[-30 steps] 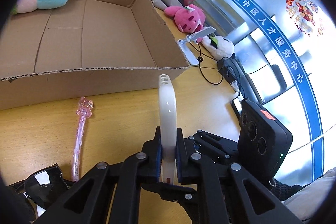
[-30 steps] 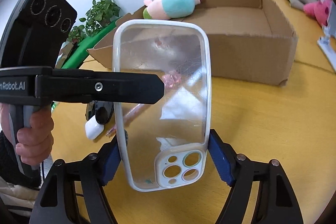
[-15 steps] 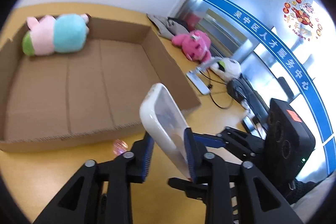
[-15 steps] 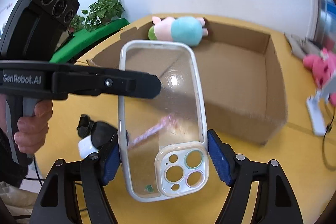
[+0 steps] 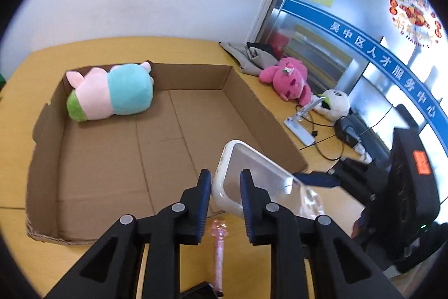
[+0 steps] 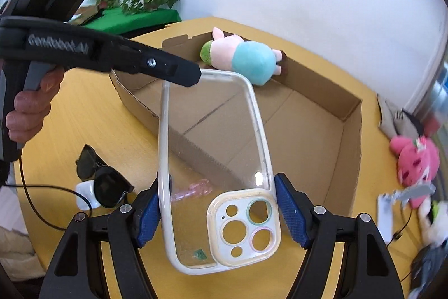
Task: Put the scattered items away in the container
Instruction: 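Lift the clear phone case with the left tool toward the box, then carry the phone case over the box and lower it inside with the left tool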
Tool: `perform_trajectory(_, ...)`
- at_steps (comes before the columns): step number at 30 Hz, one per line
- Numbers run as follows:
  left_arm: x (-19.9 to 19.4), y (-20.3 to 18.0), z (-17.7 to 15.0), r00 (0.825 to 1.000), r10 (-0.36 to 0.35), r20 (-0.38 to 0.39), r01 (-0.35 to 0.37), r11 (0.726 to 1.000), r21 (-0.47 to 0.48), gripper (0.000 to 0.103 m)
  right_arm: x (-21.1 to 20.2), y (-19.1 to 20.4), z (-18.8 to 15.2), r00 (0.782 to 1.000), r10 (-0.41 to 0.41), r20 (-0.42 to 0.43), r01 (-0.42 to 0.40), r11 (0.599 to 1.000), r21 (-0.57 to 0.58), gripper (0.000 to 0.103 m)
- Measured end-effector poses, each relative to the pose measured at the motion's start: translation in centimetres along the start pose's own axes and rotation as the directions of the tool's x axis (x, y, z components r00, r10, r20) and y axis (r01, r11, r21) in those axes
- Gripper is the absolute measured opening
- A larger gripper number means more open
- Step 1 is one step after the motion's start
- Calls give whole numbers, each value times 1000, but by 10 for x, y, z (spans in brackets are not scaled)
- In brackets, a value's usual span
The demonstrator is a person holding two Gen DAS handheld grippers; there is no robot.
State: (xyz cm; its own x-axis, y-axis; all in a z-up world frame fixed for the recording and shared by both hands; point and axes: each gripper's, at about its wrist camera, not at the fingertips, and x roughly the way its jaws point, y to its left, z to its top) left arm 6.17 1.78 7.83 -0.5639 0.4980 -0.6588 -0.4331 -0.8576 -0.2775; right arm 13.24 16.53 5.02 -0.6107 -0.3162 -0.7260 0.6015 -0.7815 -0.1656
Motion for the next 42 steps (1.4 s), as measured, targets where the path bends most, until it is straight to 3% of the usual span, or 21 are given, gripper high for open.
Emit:
perform_trajectory(2,-3,4,5,1000,19,3,-19,1000,6,16,0,-2,8,1000,-6,1,6,999,-40,79)
perform_trajectory(3,-4,7,7,999,34,1,-34,999,9,7,0,-4,13,1000,-11,3,11,998,-56,79)
perform_trajectory(6,-2,14,13,999,36,-20,-36,999,3,4,-1,-8,25,1000,-18,12,19,995,-94,78)
perform_trajectory(7,0,15,14,999,36,-27,-36,999,5,4,0,-10,30,1000,-17,15,18,994,-106,64)
perform_trajectory(8,1,15,15,999,40,-32,-40,999,11,4,1,-11,36,1000,-3,15,5,992,-125,31)
perform_trajectory(9,3,14,17,998,41,-37,-40,999,17,4,5,-11,41,999,-33,3,33,988,-151,13)
perform_trajectory(10,3,14,18,999,37,-37,-36,999,20,4,8,-12,45,999,-45,5,45,985,-169,13)
perform_trajectory(12,3,16,20,999,24,-29,-24,1000,13,4,20,-16,51,999,6,-33,-12,983,-181,13)
perform_trajectory(15,3,25,21,998,61,-29,-62,998,-14,4,40,-21,52,996,-10,-83,-6,982,-190,13)
perform_trajectory(21,-1,41,12,995,82,-50,-84,996,-39,4,46,-50,41,994,20,-110,-29,997,-74,15)
perform_trajectory(28,25,28,6,994,16,-107,-18,1000,-19,4,39,-66,22,993,60,-100,-57,998,31,14)
perform_trajectory(37,54,19,19,983,-104,-151,104,995,-6,5,1,-71,28,991,131,6,-131,991,22,5)
perform_trajectory(40,62,19,20,974,-168,-154,168,986,-16,16,-13,-72,33,987,159,39,-160,987,16,5)
perform_trajectory(42,65,18,19,968,-205,-146,205,979,-15,46,-22,-72,36,983,172,59,-172,985,6,5)
